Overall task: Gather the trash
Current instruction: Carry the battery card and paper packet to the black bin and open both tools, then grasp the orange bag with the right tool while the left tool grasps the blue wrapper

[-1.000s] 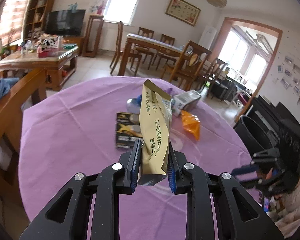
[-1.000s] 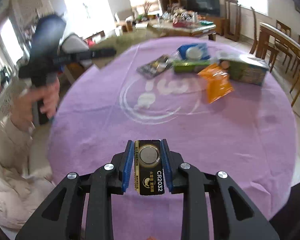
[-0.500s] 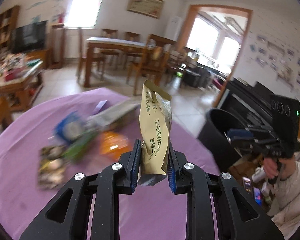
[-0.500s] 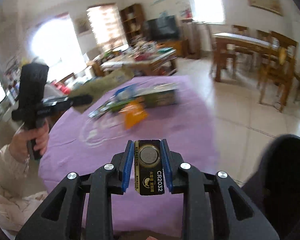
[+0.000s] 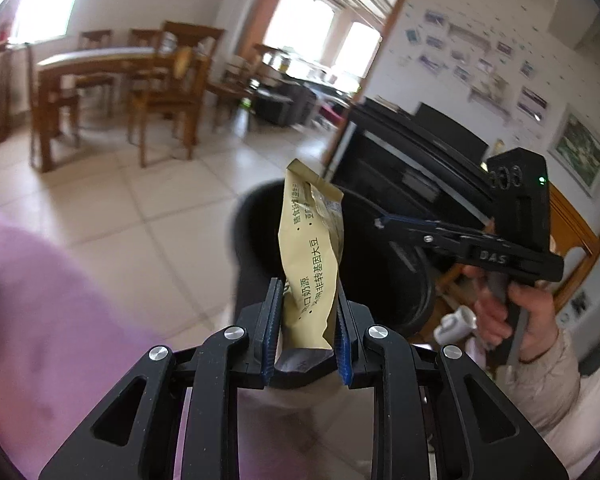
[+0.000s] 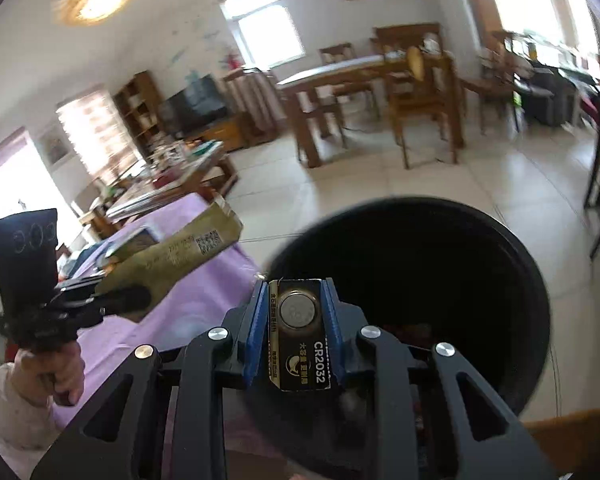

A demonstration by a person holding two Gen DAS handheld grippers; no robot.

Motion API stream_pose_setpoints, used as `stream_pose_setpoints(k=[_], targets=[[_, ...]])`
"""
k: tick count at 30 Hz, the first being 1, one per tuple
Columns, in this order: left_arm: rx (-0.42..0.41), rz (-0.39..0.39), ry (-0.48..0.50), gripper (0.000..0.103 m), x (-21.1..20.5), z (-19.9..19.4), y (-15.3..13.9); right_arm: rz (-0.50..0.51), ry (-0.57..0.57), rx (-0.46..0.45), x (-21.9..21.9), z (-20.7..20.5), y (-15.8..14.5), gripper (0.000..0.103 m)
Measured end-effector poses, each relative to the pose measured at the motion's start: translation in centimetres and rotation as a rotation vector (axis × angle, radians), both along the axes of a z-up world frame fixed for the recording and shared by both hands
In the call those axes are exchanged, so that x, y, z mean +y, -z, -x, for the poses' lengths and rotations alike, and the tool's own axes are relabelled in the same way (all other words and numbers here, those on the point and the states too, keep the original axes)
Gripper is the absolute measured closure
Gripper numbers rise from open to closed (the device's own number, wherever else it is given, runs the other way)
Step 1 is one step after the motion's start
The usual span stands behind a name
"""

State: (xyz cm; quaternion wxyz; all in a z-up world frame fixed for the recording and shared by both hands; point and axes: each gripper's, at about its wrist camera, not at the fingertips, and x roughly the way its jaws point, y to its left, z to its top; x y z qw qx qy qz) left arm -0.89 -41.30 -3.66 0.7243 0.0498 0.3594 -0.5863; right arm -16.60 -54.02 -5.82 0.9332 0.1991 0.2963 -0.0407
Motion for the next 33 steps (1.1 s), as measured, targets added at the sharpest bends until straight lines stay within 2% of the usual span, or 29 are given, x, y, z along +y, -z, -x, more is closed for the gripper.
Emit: stream_pose_setpoints(k=[5,13,15,17,18,19,21,24,25,33], targets=[[0.024,-0.034,0.043,0.079,-6.2,1.2,2.3,-0.038,0.057,0.019,-2.9,0.7,1.9,0.076],[0.025,-0.093,0.042,0.077,-9.7,2.1,4.2,-0.07,0.079,0.019,-4.3,1.0,2.7,0.074],[0.014,-0.11,0.034,0.072,-9.4,2.1,4.0,-0.083,0.078,0.013,-4.2,1.0,2.8,0.072],[0.01,-0.115,0.018,0.059,-9.0,2.1,3.9,-0.089,0.083,0.011,-4.3,1.4,2.9,0.062],[0.004,-0.113,0.005,0.047,-8.6,2.1,3.6,-0.092,0.088,0.007,-4.4,1.6,2.8,0.048],[-0.002,-0.11,-0.003,0.042,-8.2,1.9,3.4,-0.093,0.093,0.003,-4.5,1.7,2.8,0.039],[-0.012,-0.105,-0.011,0.042,-7.7,1.7,3.0,-0.093,0.098,-0.002,-4.4,1.8,2.5,0.038],[-0.016,-0.098,-0.033,0.035,-6.3,1.4,2.3,-0.082,0.095,0.009,-4.2,1.5,2.5,0.036],[-0.019,-0.093,-0.043,0.033,-5.5,1.3,2.1,-0.081,0.092,0.011,-3.9,1.4,2.5,0.033],[-0.032,-0.058,-0.151,0.031,2.3,-1.1,0.3,-0.041,0.01,0.042,0.6,-1.9,1.6,0.033]])
